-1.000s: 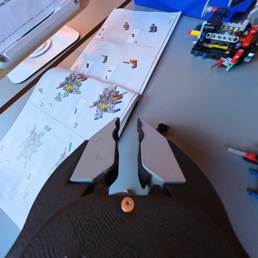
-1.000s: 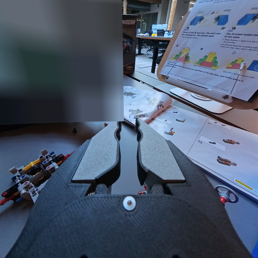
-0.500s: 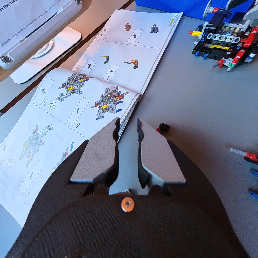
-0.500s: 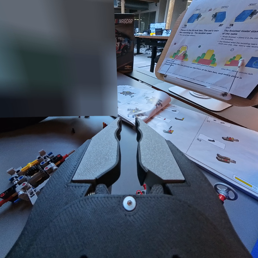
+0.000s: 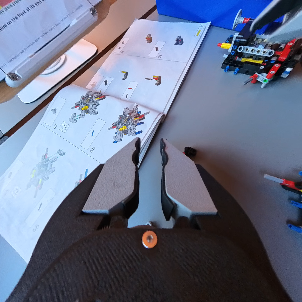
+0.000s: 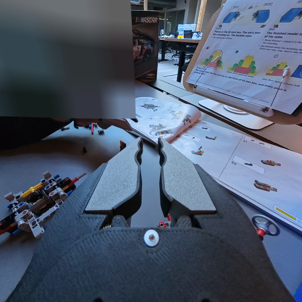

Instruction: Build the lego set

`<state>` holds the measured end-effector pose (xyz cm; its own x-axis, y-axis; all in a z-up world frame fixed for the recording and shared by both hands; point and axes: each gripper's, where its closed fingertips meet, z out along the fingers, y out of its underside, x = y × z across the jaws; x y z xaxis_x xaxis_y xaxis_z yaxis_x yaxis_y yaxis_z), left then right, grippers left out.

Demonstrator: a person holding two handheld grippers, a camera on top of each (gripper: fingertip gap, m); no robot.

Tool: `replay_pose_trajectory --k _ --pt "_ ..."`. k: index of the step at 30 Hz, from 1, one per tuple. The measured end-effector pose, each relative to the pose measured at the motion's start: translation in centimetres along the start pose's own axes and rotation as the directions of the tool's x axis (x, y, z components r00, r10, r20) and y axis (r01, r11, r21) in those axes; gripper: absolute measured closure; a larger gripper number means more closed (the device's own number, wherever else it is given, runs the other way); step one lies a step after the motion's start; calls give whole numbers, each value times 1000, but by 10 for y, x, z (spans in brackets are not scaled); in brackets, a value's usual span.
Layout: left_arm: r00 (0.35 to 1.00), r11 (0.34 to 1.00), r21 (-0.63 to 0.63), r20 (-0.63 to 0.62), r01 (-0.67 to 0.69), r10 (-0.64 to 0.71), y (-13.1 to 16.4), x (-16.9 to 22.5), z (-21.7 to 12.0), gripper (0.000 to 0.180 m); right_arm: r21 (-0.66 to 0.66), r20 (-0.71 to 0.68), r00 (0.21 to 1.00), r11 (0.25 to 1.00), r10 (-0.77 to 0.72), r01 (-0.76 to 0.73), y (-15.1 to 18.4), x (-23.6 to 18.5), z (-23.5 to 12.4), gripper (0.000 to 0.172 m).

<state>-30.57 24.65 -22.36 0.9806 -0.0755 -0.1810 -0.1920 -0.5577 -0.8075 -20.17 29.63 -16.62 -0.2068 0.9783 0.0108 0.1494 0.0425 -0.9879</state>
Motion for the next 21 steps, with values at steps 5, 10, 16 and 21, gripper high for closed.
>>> replay_pose_trajectory --k 5,10,16,21 --pt "999 993 112 28 39 -42 -28 -14 -28 158 -3 40 999 1000 -23 23 3 -11 5 156" --pt "995 986 138 -20 96 -94 -41 -29 -99 154 -6 46 999 1000 -25 25 6 -14 8 154" --pt "971 992 -59 219 115 -99 34 -58 -199 154 11 47 998 999 -47 47 1 -21 6 155" --pt "922 944 -113 280 309 -268 108 -55 -233 154 0 20 998 998 -56 56 5 -20 4 154"
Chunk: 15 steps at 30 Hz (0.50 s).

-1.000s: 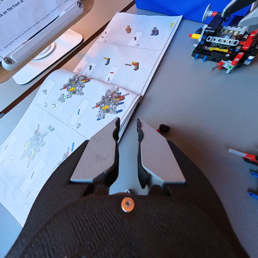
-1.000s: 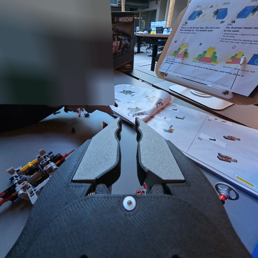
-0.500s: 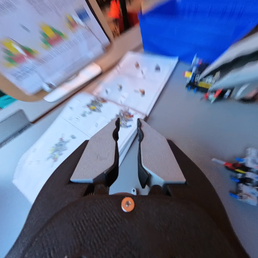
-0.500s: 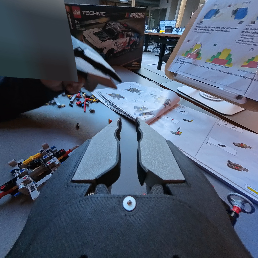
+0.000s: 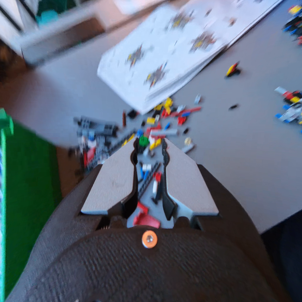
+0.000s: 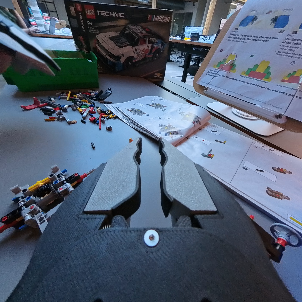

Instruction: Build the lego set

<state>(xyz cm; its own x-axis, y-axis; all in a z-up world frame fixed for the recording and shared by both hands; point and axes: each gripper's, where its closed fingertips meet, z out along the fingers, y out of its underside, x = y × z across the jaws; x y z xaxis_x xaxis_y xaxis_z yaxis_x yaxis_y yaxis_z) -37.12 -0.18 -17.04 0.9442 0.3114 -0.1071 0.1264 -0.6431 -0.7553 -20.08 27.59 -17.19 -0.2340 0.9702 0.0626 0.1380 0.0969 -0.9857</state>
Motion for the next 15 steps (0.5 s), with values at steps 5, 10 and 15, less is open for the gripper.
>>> replay_pose_trajectory --k 5,10,15 --pt "997 996 -44 23 74 -73 39 -7 0 155 -3 -43 999 1000 18 -18 3 11 -4 154" --pt "992 992 -36 39 125 -124 52 -17 -8 155 -29 -70 997 999 22 -24 11 18 -6 155" --pt "984 986 -35 74 162 -159 64 -32 -17 155 -45 -73 997 999 9 -12 14 17 -4 154"
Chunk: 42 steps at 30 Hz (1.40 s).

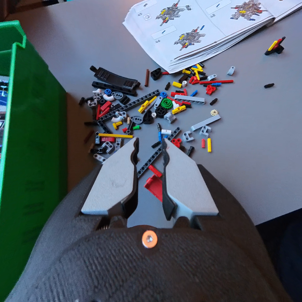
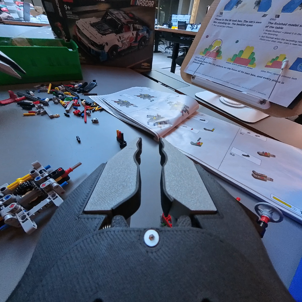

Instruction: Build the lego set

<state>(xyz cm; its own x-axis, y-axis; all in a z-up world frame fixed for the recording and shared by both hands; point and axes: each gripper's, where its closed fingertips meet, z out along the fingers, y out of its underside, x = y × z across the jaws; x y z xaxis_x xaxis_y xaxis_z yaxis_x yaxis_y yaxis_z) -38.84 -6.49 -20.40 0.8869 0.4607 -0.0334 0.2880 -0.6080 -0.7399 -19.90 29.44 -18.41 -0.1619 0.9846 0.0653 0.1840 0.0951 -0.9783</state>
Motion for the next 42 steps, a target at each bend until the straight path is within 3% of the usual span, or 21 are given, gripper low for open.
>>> replay_pose_trajectory --k 11,29,38,42 --pt "996 997 3 46 80 -81 22 -27 -8 155 -7 -6 1000 1000 2 -2 1 1 1 154" --pt "961 973 88 161 213 -225 20 -68 -33 152 3 -9 999 999 47 -47 1 6 0 156" --pt "969 978 21 130 209 -210 28 -59 -23 150 4 -17 999 999 44 -44 1 6 0 158" --pt "993 992 -80 77 100 -94 26 -50 -2 157 4 -12 999 999 49 -49 1 6 0 158"
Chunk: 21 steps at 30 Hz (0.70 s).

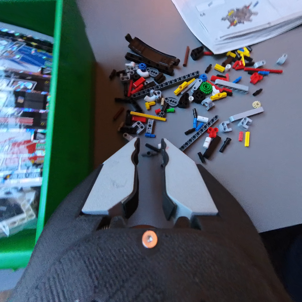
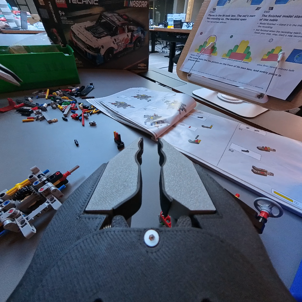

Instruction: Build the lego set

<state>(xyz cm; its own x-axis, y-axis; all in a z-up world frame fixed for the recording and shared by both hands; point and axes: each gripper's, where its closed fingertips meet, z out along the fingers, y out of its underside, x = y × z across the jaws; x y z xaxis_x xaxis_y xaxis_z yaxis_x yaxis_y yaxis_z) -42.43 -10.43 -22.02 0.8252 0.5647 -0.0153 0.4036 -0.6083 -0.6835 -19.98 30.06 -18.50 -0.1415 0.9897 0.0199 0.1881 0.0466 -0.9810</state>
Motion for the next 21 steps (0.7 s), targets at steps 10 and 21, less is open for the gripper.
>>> replay_pose_trajectory --k 10,21 --pt "972 944 -229 -60 -236 228 1 -3 48 165 8 18 1000 1000 9 -9 -1 -1 -1 159" --pt "952 912 -277 -120 -303 280 6 1 51 175 11 37 999 999 36 -36 -1 -1 -2 159"
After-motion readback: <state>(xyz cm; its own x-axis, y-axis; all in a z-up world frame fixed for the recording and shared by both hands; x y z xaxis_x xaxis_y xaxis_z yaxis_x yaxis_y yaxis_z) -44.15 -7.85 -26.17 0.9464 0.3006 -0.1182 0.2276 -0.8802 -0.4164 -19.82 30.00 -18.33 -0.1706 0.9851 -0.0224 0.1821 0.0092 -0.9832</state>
